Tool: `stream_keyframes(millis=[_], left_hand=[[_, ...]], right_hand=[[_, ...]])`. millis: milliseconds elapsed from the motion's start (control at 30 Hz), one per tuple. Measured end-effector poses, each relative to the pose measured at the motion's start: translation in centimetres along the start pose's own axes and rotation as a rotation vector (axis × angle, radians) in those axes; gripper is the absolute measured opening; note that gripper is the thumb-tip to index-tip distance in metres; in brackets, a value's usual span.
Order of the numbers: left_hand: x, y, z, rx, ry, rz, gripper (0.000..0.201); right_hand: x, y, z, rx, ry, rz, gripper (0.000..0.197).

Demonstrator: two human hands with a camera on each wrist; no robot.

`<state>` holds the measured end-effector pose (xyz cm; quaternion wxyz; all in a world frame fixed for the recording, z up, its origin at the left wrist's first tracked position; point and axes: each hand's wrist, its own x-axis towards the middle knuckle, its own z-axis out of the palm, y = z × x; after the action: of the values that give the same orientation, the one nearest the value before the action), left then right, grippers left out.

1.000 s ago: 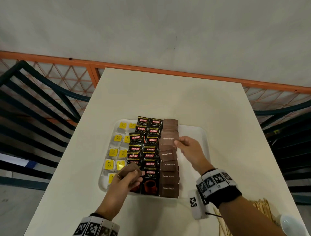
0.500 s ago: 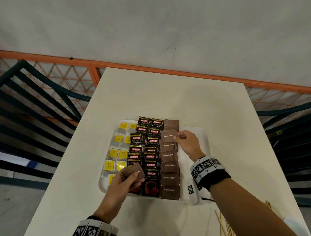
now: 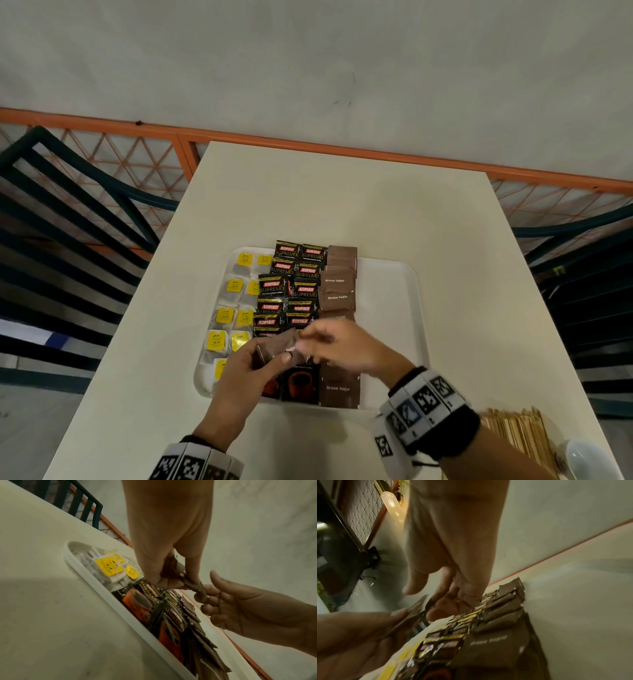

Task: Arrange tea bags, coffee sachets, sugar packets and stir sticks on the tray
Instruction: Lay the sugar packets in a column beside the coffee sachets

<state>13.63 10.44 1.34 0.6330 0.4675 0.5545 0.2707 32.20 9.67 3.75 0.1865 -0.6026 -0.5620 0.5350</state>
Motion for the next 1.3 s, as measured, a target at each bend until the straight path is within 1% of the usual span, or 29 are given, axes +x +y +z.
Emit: stream_keyframes(millis=[67,167,333,400,467,500,567,633,700,767,833,900,967,1033,1100,1200,1267,1300], left_hand=[[0.0,-0.1,0.1,-0.009,-0.015,0.003,0.02],[-0.1,-0.3,0.2,-0.007,-0.041,0.017,0.02],[0.2,-0.2,0.2,-0.05,-0.05,0.0,0.023],[0.2,-0.1,0.2,-0.056,-0.057,-0.011,0.023],[-0.1,-0.1,0.3,-0.015,-0.069,0.001,0.022],[-0.3,-0.2,0.3,0.026,-0.076,0.017,0.022],[-0.8,-0.5,0.4,0.148,-0.093,0.079,0.022],[-1.3,-0.7,0.2,0.338,-0.133,0.168,0.023],[-1.8,-0.8,0.1,0.477,-0.169,0.213,0.025],[-2.1,-0.8,0.2,0.542,-0.204,0.232,0.027],[-2.5,-0.8,0.3,0.575,-0.233,0.245,0.03],[-2.9,-1.0,0.5,0.598,-0.274,0.259,0.031],[-3.3,-1.4,0.7,0.634,-0.317,0.273,0.035],[-3.7,-1.8,1.1,0.67,-0.359,0.295,0.039],[-4.1,-1.8,1.9,0.707,-0.409,0.292,0.035],[-4.7,-1.8,3.4,0.703,-0.472,0.29,0.026],[-4.9,-1.9,4.6,0.717,-0.516,0.316,0.028],[-5.1,-2.0,5.2,0.72,-0.538,0.324,0.028]], right_hand=[[-0.2,0.4,0.9,0.104,-0.014,0.013,0.006],[-0.1,1.1,1.0,0.191,0.037,0.02,0.005],[0.5,1.4,-0.9,0.193,0.074,0.002,0.007],[1.0,1.7,-2.3,0.194,0.177,0.006,0.009],[1.9,2.3,-4.0,0.248,0.372,0.051,0.01],[2.4,2.7,-4.9,0.294,0.463,0.08,0.01],[3.7,3.4,-6.3,0.388,0.587,0.128,0.009],[4.8,3.8,-7.3,0.456,0.659,0.152,0.008],[5.7,4.1,-7.7,0.44,0.702,0.181,0.01],[6.3,4.4,-7.7,0.381,0.729,0.215,0.008],[6.7,4.7,-7.5,0.289,0.771,0.242,0.012],[6.4,4.7,-7.2,0.219,0.816,0.27,0.012],[5.4,4.4,-6.7,0.188,0.839,0.278,0.016],[3.4,4.0,-5.9,0.141,0.819,0.252,0.01],[0.9,4.1,-4.7,0.061,0.798,0.218,0.007],[-4.3,5.7,-2.2,-0.086,0.806,0.175,0.007],[-8.1,7.7,-0.4,-0.165,0.823,0.202,0.003],[-10.1,8.8,0.4,-0.208,0.846,0.222,0.006]])
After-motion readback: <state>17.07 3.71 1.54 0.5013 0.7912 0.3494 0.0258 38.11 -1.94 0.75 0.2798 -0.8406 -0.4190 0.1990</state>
